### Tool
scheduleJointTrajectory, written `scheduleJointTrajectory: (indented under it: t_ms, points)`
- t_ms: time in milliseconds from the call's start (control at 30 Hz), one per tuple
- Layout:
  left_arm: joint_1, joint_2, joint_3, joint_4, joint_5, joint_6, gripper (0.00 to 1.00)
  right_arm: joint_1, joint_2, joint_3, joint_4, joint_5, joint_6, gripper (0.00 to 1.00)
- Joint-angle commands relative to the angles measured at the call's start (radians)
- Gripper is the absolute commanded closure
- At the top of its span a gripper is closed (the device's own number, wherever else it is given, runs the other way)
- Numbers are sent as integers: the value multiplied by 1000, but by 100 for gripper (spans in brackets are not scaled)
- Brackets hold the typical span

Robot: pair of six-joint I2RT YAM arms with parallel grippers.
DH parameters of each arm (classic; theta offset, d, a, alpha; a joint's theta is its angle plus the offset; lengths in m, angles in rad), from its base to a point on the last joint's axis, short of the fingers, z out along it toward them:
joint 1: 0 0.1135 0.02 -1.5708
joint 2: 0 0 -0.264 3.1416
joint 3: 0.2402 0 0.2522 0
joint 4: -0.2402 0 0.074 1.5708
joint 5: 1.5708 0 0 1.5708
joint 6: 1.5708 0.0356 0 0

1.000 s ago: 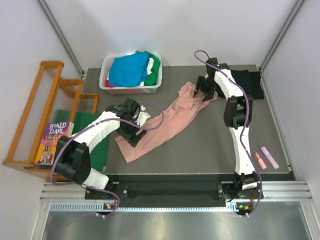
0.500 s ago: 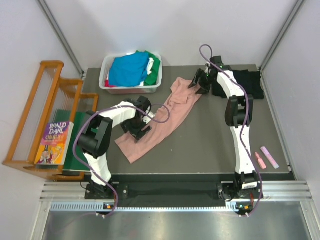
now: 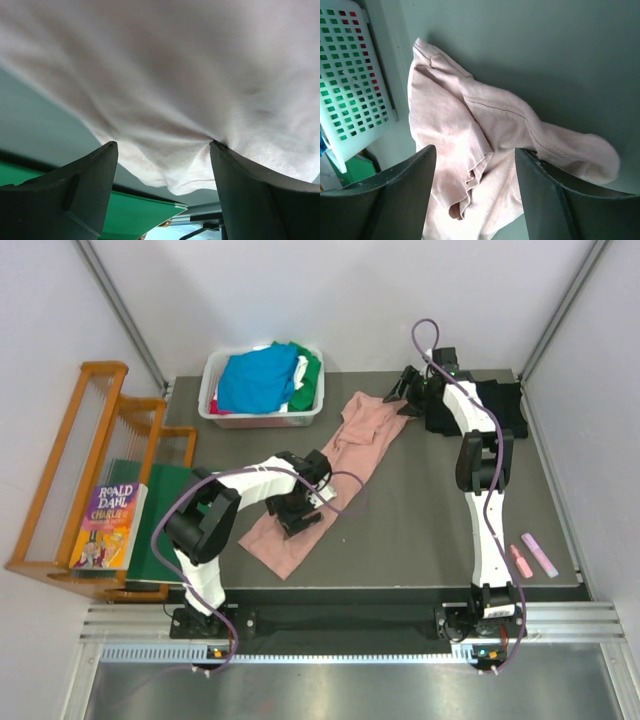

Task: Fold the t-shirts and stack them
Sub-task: Fold the tshirt

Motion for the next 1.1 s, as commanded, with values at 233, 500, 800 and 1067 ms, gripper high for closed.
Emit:
scheduleJointTrajectory:
  t_ms: [233, 500, 800, 1067]
  points:
    - [-154, 54, -28, -29, 272, -6, 21, -11, -7, 33, 37, -8, -26, 35]
    - [-174, 44, 54, -50, 323, -10, 21, -5, -28, 36, 14, 4, -46, 31]
    - [138, -177, 41, -40, 346, 6, 23, 69, -227, -53, -83, 129, -147, 15]
    - [294, -460, 88, -127, 384, 20, 20, 219, -529, -307, -121, 373, -277, 0]
